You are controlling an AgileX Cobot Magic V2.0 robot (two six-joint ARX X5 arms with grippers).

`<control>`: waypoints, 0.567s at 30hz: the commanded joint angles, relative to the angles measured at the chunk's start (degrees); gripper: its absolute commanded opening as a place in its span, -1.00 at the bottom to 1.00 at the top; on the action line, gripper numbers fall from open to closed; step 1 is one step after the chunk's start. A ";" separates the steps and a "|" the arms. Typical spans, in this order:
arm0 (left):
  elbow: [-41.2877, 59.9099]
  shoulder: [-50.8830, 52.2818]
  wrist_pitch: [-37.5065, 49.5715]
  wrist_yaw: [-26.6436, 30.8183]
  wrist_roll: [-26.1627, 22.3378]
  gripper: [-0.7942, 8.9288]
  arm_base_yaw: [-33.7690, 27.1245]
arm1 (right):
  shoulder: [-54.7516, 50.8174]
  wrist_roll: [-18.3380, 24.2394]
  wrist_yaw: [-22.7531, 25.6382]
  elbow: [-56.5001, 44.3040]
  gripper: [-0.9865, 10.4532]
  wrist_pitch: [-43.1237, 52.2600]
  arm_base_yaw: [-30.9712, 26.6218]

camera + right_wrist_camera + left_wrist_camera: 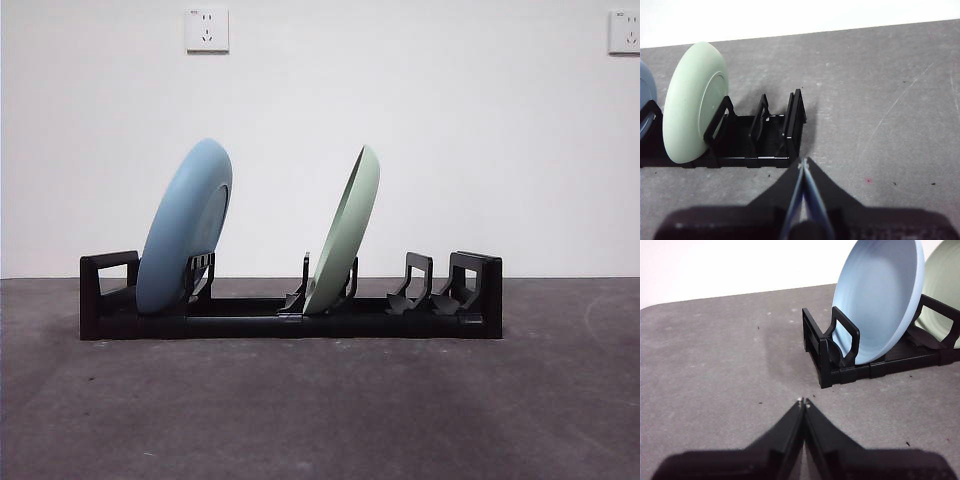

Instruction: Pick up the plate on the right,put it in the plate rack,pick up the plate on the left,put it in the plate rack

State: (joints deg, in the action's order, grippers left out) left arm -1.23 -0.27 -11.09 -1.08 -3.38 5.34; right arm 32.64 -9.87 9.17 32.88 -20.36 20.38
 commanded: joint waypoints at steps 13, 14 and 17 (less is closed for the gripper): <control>0.85 0.15 0.15 -0.42 0.35 -0.84 -0.17 | -32.70 5.42 -4.76 -26.71 -0.81 10.01 -11.32; 0.85 0.15 0.17 -0.42 0.35 -0.84 -0.17 | -32.57 5.18 -4.79 -27.80 -0.81 10.32 -11.34; 0.85 0.15 0.17 -0.39 0.35 -0.84 -0.17 | -32.57 5.01 -5.46 -29.59 -0.81 10.25 -11.32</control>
State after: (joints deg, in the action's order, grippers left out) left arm -1.23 -0.27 -11.09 -1.08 -3.40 5.34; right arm 0.27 -4.89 3.95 3.70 -11.00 8.99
